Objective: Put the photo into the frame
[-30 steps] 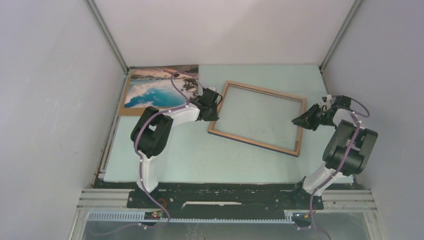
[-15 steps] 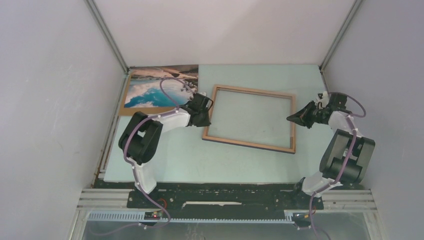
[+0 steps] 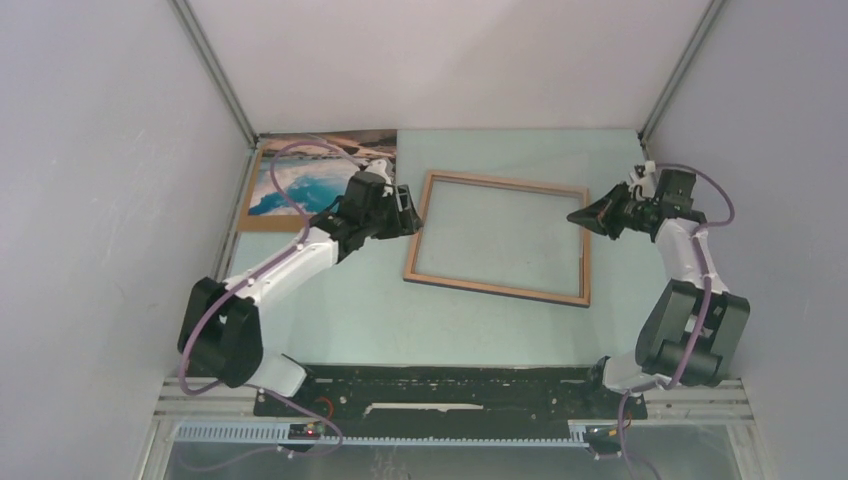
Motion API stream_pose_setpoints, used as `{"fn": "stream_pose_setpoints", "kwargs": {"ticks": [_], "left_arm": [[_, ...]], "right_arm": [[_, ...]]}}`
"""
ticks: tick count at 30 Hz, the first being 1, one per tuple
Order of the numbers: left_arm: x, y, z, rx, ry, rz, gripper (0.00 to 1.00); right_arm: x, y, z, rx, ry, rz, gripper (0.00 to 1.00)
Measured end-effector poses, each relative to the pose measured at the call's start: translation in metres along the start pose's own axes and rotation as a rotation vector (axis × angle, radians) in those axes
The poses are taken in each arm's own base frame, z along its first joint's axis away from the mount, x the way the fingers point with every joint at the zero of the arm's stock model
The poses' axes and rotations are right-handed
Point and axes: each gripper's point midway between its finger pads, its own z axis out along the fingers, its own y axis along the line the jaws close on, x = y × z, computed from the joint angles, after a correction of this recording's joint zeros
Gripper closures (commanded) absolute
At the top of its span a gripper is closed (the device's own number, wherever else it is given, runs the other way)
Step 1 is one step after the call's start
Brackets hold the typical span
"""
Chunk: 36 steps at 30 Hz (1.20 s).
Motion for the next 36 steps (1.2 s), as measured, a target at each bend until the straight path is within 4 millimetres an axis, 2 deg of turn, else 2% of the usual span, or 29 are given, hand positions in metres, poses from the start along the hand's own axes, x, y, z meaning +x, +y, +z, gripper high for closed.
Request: {"fn": "stream_pose_setpoints", "kwargs": {"ticks": [3, 7, 11, 17, 21, 25, 31, 36], "left_arm": [[-0.002, -0.008, -0.011, 0.058, 0.0, -0.008, 0.26], [-0.001, -0.016, -0.014, 0.125, 0.033, -0.045, 0.26], [-0.003, -0.023, -0.017, 0.178, 0.05, -0.093, 0.26], [-0.013, -0.035, -0.013, 0.264, 0.054, -0.185, 0.26], [-0.01, -0.041, -0.004, 0.297, 0.079, -0.231, 0.26], [-0.007, -0.044, -0.001, 0.31, 0.099, -0.256, 0.26], [-0.011, -0.05, 0.001, 0.343, 0.095, -0.277, 0.26], [-0.011, -0.057, 0.008, 0.384, 0.106, -0.3, 0.26]], "right_arm": [[-0.002, 0.028, -0.012, -0.013, -0.014, -0.05, 1.0], [-0.011, 0.073, -0.034, -0.019, -0.053, -0.161, 1.0], [-0.011, 0.105, -0.054, 0.015, -0.089, -0.263, 1.0], [-0.001, 0.133, -0.077, 0.083, -0.096, -0.351, 1.0], [0.003, 0.158, -0.099, 0.143, -0.122, -0.433, 1.0], [0.003, 0.171, -0.117, 0.214, -0.158, -0.493, 1.0], [0.002, 0.181, -0.13, 0.292, -0.168, -0.532, 1.0], [0.012, 0.194, -0.132, 0.302, -0.15, -0.586, 1.0]]}}
